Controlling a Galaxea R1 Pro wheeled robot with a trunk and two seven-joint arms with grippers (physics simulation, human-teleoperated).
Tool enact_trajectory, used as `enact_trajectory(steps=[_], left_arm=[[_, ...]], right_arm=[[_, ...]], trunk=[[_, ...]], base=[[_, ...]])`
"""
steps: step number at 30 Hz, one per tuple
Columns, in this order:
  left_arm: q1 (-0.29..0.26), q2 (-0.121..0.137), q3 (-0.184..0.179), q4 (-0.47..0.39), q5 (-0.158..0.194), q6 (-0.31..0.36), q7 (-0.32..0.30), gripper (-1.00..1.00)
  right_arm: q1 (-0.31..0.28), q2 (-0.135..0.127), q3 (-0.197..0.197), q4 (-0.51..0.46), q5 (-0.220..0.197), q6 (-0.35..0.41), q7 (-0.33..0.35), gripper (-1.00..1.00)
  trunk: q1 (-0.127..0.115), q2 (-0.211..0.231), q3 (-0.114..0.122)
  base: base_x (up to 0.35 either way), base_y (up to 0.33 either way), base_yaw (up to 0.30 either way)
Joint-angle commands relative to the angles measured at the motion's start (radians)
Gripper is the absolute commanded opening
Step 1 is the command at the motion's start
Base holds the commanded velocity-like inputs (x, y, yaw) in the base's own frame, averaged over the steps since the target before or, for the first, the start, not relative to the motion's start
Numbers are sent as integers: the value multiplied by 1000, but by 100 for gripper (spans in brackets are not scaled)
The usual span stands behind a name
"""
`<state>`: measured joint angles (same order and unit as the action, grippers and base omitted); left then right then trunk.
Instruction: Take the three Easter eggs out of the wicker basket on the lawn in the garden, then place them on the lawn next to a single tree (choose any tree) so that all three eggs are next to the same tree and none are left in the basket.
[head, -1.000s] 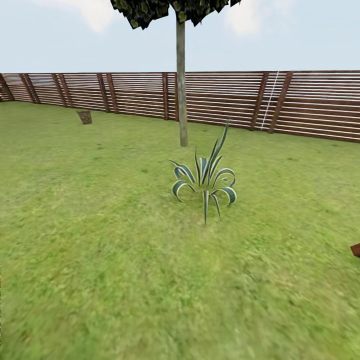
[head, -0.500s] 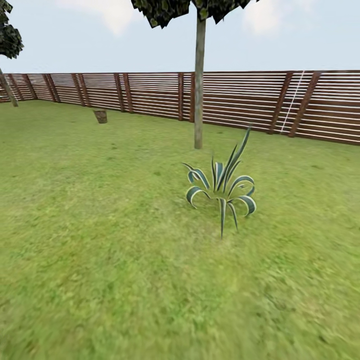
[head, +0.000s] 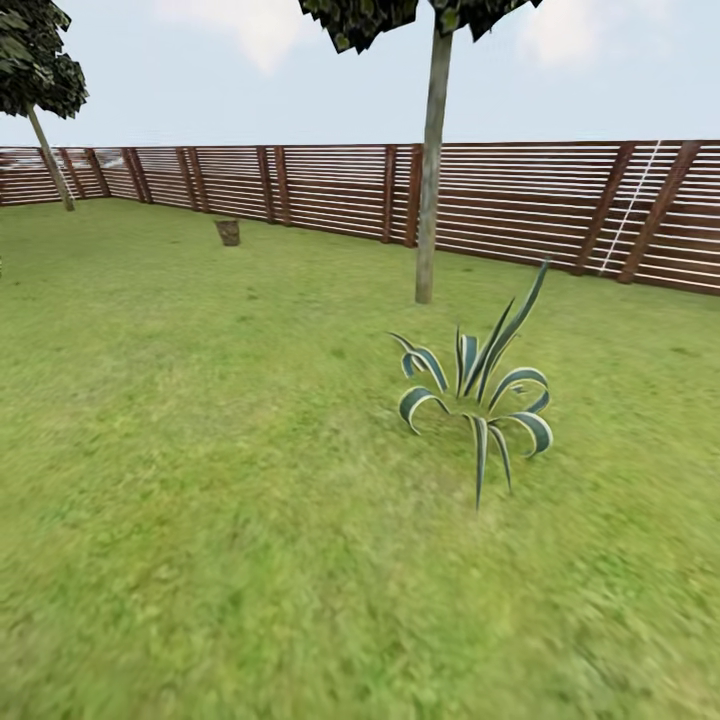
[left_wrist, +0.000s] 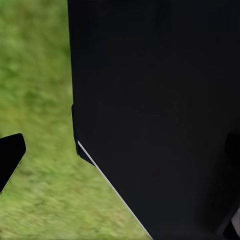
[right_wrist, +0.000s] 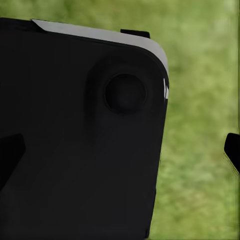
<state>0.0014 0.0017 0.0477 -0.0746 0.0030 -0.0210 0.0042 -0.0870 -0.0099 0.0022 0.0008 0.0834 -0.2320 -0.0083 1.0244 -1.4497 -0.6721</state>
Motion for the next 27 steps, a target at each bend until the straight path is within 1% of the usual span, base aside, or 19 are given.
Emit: enact_trajectory(steps=[1,4,7,27], left_arm=[[0,0,4,-1,0,-2,0,100],[0,0,4,-1,0,-2,0,100],[0,0,4,-1,0,-2,0,100],[0,0,4,-1,0,-2,0,100]], right_arm=[[0,0,-1,1,9,-3,-1,100],[0,1,-1,1,11,-3,-1,100],[0,2,-1,1,11,-3,-1,100],[-1,2,-1,1,12,-4,-1,100]], trunk=[[1,0,-1],[1,0,-1],[1,0,-1],[1,0,-1]], base=[[330,80,10],[330,80,49],[330,80,185],[330,80,264]])
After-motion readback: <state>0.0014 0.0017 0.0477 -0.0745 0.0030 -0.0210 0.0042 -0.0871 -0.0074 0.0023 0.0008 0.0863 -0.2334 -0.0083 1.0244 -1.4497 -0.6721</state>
